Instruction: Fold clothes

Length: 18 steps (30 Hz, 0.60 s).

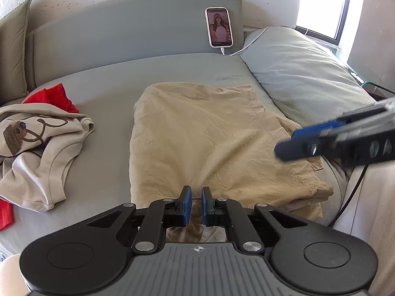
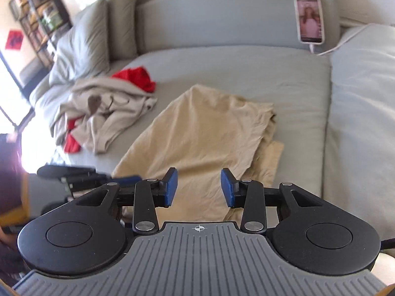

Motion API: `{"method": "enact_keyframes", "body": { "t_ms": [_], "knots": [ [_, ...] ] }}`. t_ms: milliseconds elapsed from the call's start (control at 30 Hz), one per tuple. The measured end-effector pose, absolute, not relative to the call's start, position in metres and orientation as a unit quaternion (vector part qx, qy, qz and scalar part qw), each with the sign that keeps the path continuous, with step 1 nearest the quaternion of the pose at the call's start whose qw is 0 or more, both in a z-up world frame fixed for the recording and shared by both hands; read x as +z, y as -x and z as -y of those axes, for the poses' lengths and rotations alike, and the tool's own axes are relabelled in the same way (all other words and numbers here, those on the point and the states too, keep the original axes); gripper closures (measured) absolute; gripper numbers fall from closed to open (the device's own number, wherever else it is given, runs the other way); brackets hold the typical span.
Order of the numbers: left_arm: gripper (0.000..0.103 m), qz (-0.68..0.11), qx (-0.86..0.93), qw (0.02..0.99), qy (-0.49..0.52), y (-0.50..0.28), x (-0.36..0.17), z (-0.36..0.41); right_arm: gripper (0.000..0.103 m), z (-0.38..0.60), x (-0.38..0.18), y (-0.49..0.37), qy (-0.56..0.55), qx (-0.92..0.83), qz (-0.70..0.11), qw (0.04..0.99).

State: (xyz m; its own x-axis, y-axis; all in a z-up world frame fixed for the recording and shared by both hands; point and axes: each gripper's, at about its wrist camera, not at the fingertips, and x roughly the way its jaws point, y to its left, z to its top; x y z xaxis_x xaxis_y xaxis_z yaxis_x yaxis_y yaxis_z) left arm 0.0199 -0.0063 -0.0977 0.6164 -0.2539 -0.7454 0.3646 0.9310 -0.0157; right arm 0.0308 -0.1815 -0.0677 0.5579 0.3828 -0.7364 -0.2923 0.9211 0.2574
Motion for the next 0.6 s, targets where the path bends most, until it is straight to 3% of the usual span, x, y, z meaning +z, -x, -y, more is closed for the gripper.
{"method": "enact_keyframes", "body": {
  "t_ms": [100, 200, 333, 467, 533, 600],
  "knots": [
    [0.097, -0.416, -0.191, 0.886, -0.072, -0.012, -0.095, 0.001, 0.064, 0.154, -0.102, -0.023, 0.023, 0.197, -0.474, 0.858],
    [0.097, -0.435, -0.221, 0.868, -0.086, 0.002, -0.091, -0.010, 0.064, 0.154, -0.111, 0.008, 0.097, 0.199, -0.467, 0.856],
    [0.093, -0.429, -0.259, 0.864, -0.040, 0.009, -0.068, -0.029, 0.064, 0.185, -0.099, 0.021, 0.040, 0.196, -0.503, 0.841],
    [0.083, -0.390, -0.256, 0.884, 0.029, -0.012, -0.041, -0.035, 0.061, 0.205, -0.066, 0.023, -0.006, 0.193, -0.458, 0.868],
    [0.083, -0.379, -0.253, 0.890, 0.033, -0.029, -0.044, -0.028, 0.055, 0.209, -0.053, 0.011, -0.028, 0.184, -0.433, 0.882],
    [0.085, -0.373, -0.253, 0.892, 0.022, -0.046, -0.053, -0.018, 0.055, 0.211, -0.047, -0.009, -0.047, 0.165, -0.417, 0.892]
  ]
}}
